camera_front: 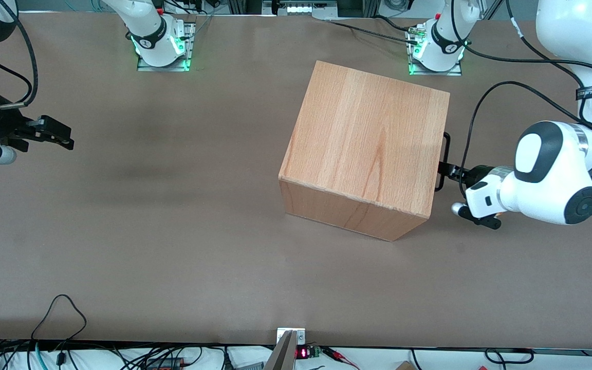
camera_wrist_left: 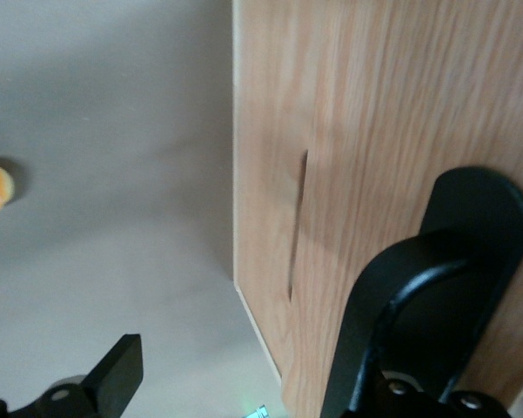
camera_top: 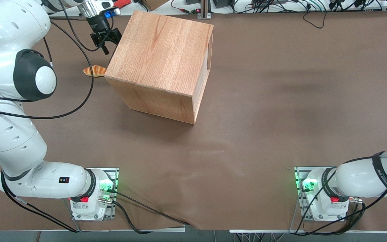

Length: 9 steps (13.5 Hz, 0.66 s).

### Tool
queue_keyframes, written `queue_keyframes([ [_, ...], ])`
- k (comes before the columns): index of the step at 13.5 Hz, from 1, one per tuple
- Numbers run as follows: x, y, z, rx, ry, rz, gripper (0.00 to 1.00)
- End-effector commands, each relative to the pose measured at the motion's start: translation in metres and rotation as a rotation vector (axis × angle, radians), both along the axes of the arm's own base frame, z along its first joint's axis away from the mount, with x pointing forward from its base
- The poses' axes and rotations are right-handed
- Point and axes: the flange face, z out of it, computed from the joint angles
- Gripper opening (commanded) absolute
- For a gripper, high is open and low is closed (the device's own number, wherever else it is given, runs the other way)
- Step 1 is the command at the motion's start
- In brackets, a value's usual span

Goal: Open top drawer with left arm
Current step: 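Pull the handle outward with the left gripper, sliding the drawer open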

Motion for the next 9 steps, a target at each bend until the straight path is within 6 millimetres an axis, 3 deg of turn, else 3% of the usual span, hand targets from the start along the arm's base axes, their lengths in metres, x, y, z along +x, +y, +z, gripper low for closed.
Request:
queue_keyframes([
  [1, 0.015, 0.031, 0.012, -0.005, -0.051, -0.003, 1.0],
  [7, 0.02, 0.074, 0.014, 0.045, -0.083, 0.039, 1.0],
  [9, 0.022, 0.09, 0.001, 0.052, -0.074, 0.06, 1.0],
])
